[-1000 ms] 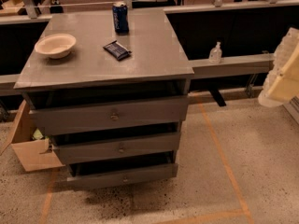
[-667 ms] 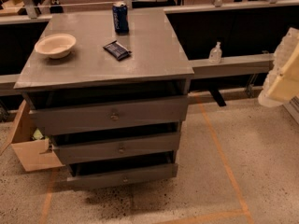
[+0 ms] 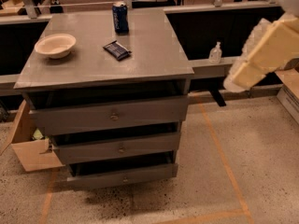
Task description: Move rxbar blueberry near paper bowl
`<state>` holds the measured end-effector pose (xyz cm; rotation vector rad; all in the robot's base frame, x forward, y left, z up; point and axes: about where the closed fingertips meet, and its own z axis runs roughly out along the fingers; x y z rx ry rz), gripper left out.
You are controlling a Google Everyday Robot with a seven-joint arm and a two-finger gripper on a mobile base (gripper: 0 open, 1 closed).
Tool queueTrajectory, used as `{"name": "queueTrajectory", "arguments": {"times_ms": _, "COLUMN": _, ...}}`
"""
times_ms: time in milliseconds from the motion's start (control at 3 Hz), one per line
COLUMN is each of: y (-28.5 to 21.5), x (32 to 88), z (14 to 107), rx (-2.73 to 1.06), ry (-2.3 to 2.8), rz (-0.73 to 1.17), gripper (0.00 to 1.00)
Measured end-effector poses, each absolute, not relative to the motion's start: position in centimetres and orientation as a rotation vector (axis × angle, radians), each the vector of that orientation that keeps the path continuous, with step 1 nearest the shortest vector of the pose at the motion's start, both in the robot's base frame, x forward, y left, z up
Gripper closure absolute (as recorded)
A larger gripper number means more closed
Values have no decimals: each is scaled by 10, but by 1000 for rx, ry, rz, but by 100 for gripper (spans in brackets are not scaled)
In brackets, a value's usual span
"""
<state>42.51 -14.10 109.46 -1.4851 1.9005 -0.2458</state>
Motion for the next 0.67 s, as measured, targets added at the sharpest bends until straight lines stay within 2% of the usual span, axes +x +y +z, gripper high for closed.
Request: {"name": "queueTrajectory", "arguments": {"times_ms": 667, "y": -62, "x": 465, "z": 1007, "rx": -1137, "ry": 1958, "rz": 265, "gripper": 0}}
